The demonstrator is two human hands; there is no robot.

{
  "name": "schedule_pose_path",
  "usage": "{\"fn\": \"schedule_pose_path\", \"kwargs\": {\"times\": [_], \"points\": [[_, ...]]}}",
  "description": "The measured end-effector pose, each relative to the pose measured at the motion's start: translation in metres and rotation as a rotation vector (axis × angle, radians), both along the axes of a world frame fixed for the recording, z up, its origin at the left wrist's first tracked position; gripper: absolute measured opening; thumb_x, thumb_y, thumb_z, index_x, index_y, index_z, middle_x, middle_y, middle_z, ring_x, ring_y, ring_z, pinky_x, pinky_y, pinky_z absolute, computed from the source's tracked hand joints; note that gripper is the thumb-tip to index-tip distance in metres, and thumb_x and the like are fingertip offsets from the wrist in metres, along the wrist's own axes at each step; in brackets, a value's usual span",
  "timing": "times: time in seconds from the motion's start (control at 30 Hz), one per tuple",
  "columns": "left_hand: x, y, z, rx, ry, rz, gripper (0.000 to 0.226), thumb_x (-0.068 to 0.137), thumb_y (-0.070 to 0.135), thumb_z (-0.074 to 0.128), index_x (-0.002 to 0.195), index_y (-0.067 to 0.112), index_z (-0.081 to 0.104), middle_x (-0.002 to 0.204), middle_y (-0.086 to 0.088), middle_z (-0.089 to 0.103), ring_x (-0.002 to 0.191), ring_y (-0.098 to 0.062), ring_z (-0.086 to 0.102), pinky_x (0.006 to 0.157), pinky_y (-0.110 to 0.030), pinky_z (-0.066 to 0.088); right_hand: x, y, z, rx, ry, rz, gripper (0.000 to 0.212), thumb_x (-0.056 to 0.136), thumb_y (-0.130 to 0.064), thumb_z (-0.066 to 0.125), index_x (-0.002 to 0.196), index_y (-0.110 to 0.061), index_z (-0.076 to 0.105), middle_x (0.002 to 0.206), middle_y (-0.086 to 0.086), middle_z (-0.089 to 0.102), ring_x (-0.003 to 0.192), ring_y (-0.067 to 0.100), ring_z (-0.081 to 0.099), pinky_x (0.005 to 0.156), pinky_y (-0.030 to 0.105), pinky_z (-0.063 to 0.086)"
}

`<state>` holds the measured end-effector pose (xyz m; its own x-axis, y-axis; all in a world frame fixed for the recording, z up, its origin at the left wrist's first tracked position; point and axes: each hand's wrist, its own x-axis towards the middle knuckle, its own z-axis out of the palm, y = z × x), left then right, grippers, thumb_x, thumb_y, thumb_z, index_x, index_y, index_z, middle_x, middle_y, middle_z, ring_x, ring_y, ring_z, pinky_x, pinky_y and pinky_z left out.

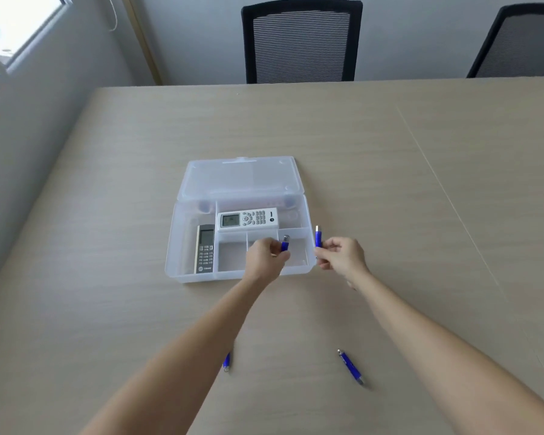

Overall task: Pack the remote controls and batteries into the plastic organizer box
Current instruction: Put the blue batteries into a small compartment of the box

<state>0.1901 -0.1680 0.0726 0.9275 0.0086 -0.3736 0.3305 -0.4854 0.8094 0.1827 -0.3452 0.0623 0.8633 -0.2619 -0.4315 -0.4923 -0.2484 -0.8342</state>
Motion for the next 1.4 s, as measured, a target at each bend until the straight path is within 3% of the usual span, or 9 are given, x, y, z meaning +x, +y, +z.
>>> {"fn": "schedule_pose_path", "kwargs": {"times": [0.17,0.37,0.57,0.7,0.87,0.97,1.13,1.27,1.4], "points": [[0.031,-0.024,-0.017,0.140,0.150,0.087,0.024,0.072,0.011,0.068,0.052,0.013,0.054,0.050,-0.001,0.054,0.047,-0.017,0.051,0.045,-0.021,0.039,0.019,0.013,-0.011,-0.266,0.072,0.062,0.015,0.066,-0.007,0.076,0.068,0.000,0.062,0.063,0.019,0.070,0.044,0.023,0.058,0.051,0.033,0.055],[0.037,-0.024,-0.041,0.308,0.135,0.050,0.013,0.078,0.009,0.060,0.088,0.003,0.064,0.094,-0.016,0.068,0.086,-0.035,0.066,0.067,-0.036,0.053,0.023,0.009,-0.023,-0.289,0.106,0.063,0.017,0.068,-0.011,0.072,0.065,-0.007,0.056,0.059,0.015,0.066,0.039,0.021,0.056,0.049,0.033,0.054],[0.023,-0.001,-0.042,0.257,-0.002,0.010,0.020,0.076,0.019,0.070,0.088,0.010,0.057,0.085,-0.007,0.063,0.080,-0.025,0.056,0.067,-0.030,0.043,-0.008,0.000,-0.025,-0.183,0.082,0.109,0.028,0.082,-0.024,0.068,0.075,0.001,0.059,0.061,0.010,0.063,0.048,0.022,0.061,0.053,0.036,0.057],[-0.019,0.041,-0.025,0.325,-0.216,-0.041,0.016,0.081,0.025,0.067,0.088,0.013,0.058,0.075,0.000,0.061,0.075,-0.022,0.059,0.067,-0.034,0.049,-0.060,-0.023,-0.031,-0.462,0.319,0.439,0.032,0.076,-0.032,0.073,0.062,-0.015,0.051,0.064,0.002,0.059,0.061,0.022,0.060,0.055,0.028,0.047],[-0.092,0.111,-0.054,0.636,0.208,-0.236,0.032,0.081,0.039,0.062,0.100,0.015,0.055,0.091,-0.004,0.064,0.091,-0.028,0.061,0.068,-0.034,0.047,-0.120,-0.032,-0.044,-0.649,0.606,0.812,0.039,0.053,-0.028,0.078,0.058,-0.013,0.043,0.054,0.004,0.052,0.041,0.017,0.042,0.039,0.023,0.030],[-0.114,0.118,-0.067,0.629,0.375,-0.299,0.035,0.077,0.038,0.066,0.096,0.011,0.053,0.092,-0.009,0.063,0.082,-0.029,0.057,0.063,-0.032,0.043,-0.132,-0.024,-0.056,-0.778,0.553,0.888,0.038,0.050,-0.012,0.069,0.049,-0.014,0.031,0.050,0.003,0.037,0.045,0.019,0.033,0.040,0.025,0.022],[-0.111,0.114,-0.064,0.588,0.335,-0.378,0.021,0.076,0.019,0.060,0.066,0.015,0.043,0.068,-0.006,0.056,0.074,-0.032,0.061,0.063,-0.040,0.051,-0.106,-0.021,-0.039,-0.608,0.376,0.704,0.026,0.060,-0.009,0.073,0.061,-0.017,0.049,0.060,0.002,0.056,0.057,0.019,0.051,0.050,0.024,0.038],[-0.077,0.091,-0.032,0.306,0.086,-0.214,0.022,0.082,0.017,0.064,0.097,0.015,0.049,0.081,-0.006,0.067,0.078,-0.028,0.063,0.056,-0.030,0.045,-0.046,-0.015,0.000,-0.284,-0.050,0.243,0.015,0.069,-0.004,0.073,0.080,-0.008,0.062,0.060,0.006,0.065,0.042,0.008,0.050,0.051,0.018,0.045],[-0.022,0.058,0.003,0.133,-0.136,-0.155,0.027,0.087,0.016,0.063,0.110,0.018,0.049,0.088,-0.005,0.068,0.076,-0.026,0.067,0.059,-0.036,0.054,0.012,-0.002,0.011,-0.279,-0.210,0.187,0.006,0.079,-0.013,0.067,0.082,-0.008,0.070,0.065,0.010,0.069,0.055,0.021,0.058,0.061,0.032,0.053]]}}
